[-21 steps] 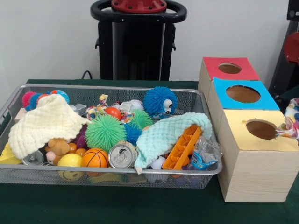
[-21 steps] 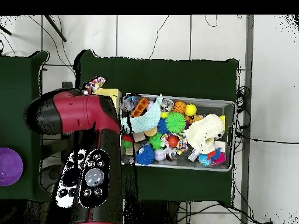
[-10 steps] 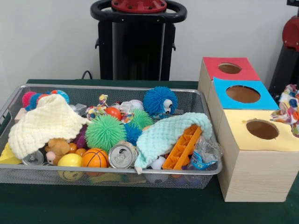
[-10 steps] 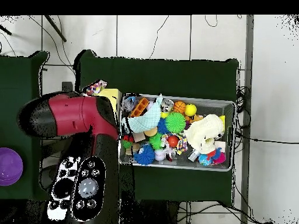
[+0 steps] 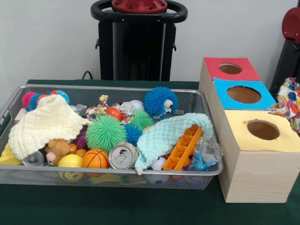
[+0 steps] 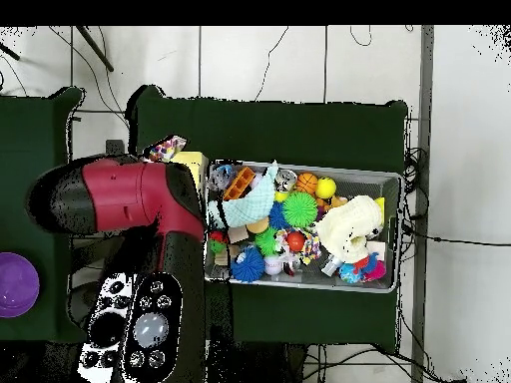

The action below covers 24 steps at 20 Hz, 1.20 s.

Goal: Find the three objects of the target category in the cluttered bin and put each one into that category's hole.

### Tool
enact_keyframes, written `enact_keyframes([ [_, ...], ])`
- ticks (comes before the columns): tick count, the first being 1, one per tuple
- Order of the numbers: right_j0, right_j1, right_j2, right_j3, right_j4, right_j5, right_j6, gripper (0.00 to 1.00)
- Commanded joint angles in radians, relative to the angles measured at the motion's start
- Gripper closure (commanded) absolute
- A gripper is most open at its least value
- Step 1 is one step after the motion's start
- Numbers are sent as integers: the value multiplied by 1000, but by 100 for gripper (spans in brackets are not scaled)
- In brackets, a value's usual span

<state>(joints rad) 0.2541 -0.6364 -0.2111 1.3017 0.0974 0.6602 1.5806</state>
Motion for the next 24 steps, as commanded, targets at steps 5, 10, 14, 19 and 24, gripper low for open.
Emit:
enact_keyframes([
  [5,-64,3,36,56,30,72,192,100],
  [10,-89,-21,52,120,35,51,179,100],
  [14,-93,-34,45,146,34,53,193,100],
  [19,-94,-47,43,164,29,67,194,100],
  [24,-94,-72,34,215,34,52,213,100],
])
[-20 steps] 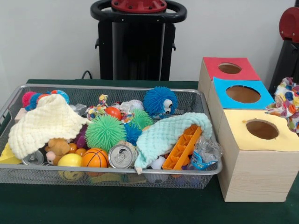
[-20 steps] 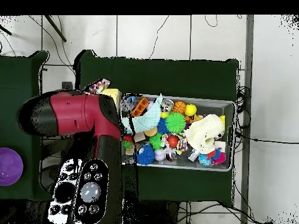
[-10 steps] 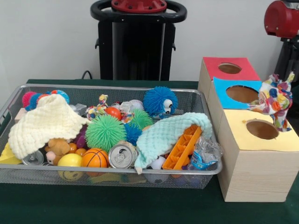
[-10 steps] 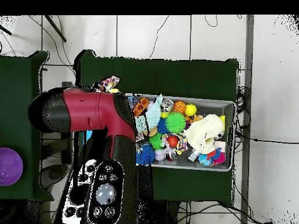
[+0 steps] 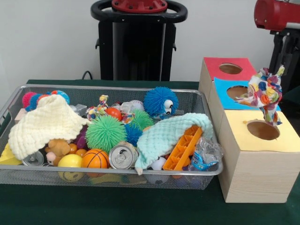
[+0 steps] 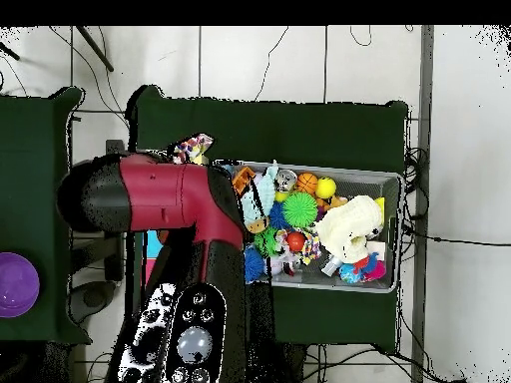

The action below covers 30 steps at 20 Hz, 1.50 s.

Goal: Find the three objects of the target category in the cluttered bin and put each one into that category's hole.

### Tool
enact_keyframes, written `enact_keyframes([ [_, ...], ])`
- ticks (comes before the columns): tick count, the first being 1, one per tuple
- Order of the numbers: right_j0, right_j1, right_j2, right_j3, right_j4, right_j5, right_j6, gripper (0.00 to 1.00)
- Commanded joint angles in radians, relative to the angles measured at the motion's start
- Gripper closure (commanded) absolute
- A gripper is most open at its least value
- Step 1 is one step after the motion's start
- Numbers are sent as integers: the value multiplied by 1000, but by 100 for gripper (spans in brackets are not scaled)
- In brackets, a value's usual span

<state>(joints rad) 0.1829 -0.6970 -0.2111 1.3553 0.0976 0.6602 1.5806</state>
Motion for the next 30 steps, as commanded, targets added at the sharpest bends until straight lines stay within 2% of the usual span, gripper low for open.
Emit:
enact_keyframes([
  [1,-26,-16,36,172,36,46,214,100],
  [10,-39,-50,44,277,68,-21,232,100],
  [15,-47,-56,55,309,82,-62,226,100],
  [24,-43,-47,66,315,92,-92,215,100],
  [30,-44,-14,82,249,99,-42,200,100],
])
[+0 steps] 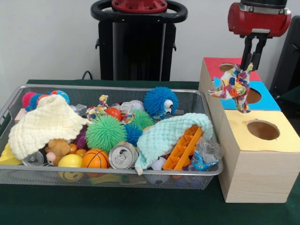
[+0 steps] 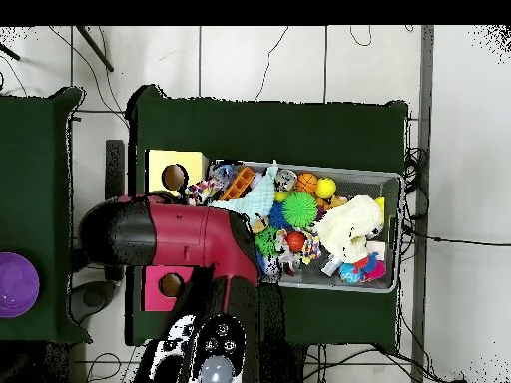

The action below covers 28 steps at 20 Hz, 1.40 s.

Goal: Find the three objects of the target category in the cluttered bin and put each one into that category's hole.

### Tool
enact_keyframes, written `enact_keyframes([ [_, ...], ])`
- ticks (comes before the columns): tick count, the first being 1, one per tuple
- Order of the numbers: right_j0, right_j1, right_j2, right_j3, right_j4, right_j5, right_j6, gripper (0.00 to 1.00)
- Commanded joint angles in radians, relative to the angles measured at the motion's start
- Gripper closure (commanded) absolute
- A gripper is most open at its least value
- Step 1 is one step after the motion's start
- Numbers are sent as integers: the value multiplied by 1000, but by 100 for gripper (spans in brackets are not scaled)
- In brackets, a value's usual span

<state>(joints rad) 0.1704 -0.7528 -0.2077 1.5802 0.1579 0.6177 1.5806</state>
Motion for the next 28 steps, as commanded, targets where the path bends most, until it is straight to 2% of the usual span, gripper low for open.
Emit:
enact_keyframes([
  [1,-28,51,78,5,39,18,200,100],
  [7,-3,74,56,-59,32,69,217,100],
  [18,11,85,47,-83,33,75,224,100],
  [28,9,99,64,-78,46,30,221,100],
])
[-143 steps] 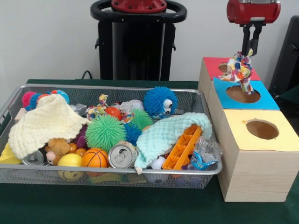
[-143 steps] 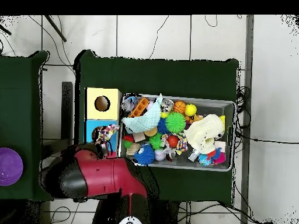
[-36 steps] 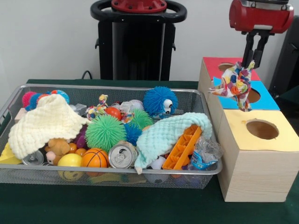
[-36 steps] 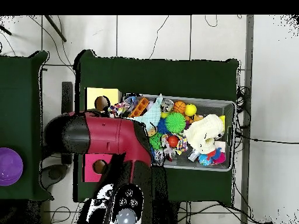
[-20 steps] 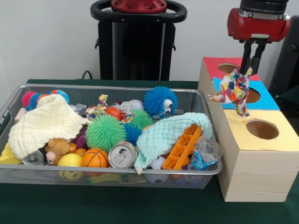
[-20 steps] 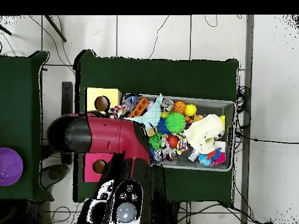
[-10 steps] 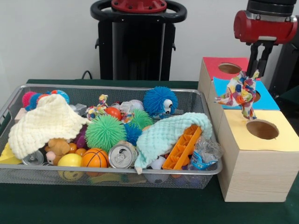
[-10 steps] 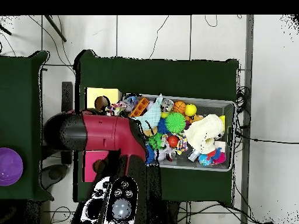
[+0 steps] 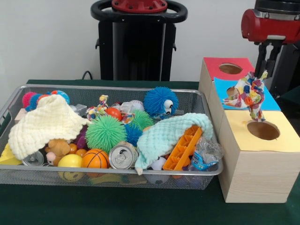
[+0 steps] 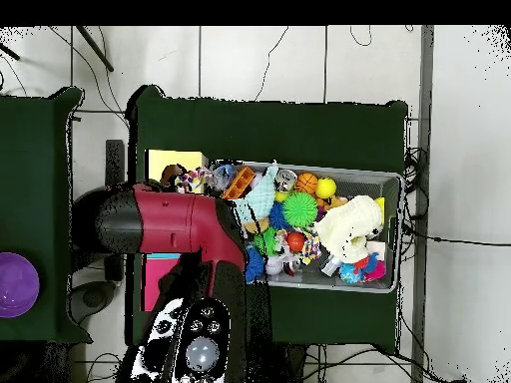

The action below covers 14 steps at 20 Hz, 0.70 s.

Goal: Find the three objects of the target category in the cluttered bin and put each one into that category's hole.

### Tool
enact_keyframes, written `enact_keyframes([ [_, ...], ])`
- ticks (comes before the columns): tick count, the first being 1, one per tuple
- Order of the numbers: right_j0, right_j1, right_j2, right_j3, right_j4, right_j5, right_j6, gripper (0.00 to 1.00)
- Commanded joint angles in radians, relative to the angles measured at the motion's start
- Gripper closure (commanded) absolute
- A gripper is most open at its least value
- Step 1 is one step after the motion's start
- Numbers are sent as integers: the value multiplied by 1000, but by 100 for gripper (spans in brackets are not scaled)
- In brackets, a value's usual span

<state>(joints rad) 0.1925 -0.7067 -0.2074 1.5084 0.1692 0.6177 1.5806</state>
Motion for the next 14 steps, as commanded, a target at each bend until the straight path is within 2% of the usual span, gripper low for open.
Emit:
enact_keyframes([
  [1,-15,54,66,-5,36,24,219,100],
  [14,-7,67,72,1,49,-20,231,100],
])
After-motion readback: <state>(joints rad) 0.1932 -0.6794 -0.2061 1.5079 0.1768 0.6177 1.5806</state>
